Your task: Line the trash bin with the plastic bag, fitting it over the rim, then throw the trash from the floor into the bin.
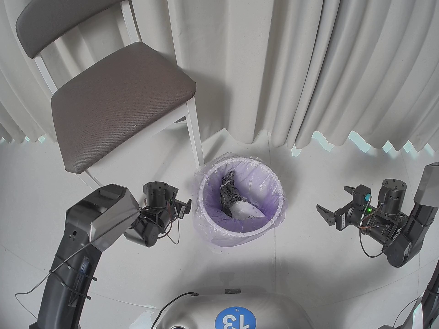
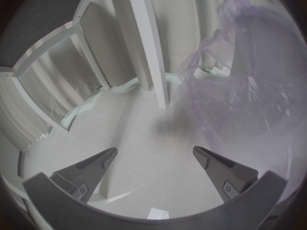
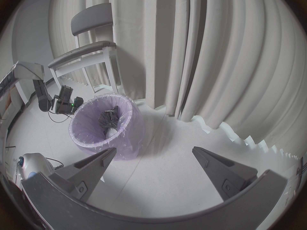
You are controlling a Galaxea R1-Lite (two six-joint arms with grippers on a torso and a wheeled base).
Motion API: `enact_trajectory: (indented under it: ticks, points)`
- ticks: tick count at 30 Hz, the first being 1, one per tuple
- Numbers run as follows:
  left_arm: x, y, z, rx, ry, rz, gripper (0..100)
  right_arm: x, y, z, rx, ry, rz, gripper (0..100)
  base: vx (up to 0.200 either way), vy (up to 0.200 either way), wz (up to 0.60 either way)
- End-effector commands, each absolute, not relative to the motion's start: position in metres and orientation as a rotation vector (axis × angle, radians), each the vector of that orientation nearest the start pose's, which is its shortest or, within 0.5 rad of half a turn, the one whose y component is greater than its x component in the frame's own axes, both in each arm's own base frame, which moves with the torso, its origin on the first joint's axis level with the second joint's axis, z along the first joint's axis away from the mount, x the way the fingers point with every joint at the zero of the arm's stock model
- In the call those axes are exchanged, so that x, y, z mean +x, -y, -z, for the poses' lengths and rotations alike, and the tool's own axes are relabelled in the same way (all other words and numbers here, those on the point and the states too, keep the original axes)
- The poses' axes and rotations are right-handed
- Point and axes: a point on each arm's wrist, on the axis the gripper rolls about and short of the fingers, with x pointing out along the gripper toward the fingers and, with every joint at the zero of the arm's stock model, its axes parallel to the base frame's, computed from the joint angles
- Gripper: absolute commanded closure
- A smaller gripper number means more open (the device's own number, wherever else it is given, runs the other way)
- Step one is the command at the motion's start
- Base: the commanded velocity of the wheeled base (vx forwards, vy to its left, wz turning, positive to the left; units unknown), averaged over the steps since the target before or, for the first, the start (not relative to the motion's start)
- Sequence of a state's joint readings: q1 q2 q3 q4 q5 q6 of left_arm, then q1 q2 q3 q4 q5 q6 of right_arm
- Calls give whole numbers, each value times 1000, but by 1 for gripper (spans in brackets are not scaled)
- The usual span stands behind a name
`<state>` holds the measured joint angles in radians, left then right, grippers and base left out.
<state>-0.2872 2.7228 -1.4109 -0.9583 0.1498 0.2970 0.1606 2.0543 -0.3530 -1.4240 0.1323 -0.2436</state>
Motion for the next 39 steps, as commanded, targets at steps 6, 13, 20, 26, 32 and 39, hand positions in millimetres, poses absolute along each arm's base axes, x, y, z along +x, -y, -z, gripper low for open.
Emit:
enact_trajectory:
  ticks: [6,13,20,26,32,39]
  points:
    - [388,100,5,337,-239,154,0,263,-39,-22,-345,-409,-350,0,0,0,0]
    - [345,96,9,290,-230,170,0,288,-38,22,-622,-393,-510,0,0,0,0]
    - [318,96,-4,221,-240,217,0,351,-45,56,-647,-292,-574,0,0,0,0]
    - [309,105,-17,210,-215,236,0,388,-53,54,-605,-120,-759,0,0,0,0]
    - [299,100,-10,201,-267,233,0,411,-64,51,-524,-14,-1019,0,0,0,0]
    - [295,98,-10,196,-283,228,0,427,-71,55,-487,40,-1120,0,0,0,0]
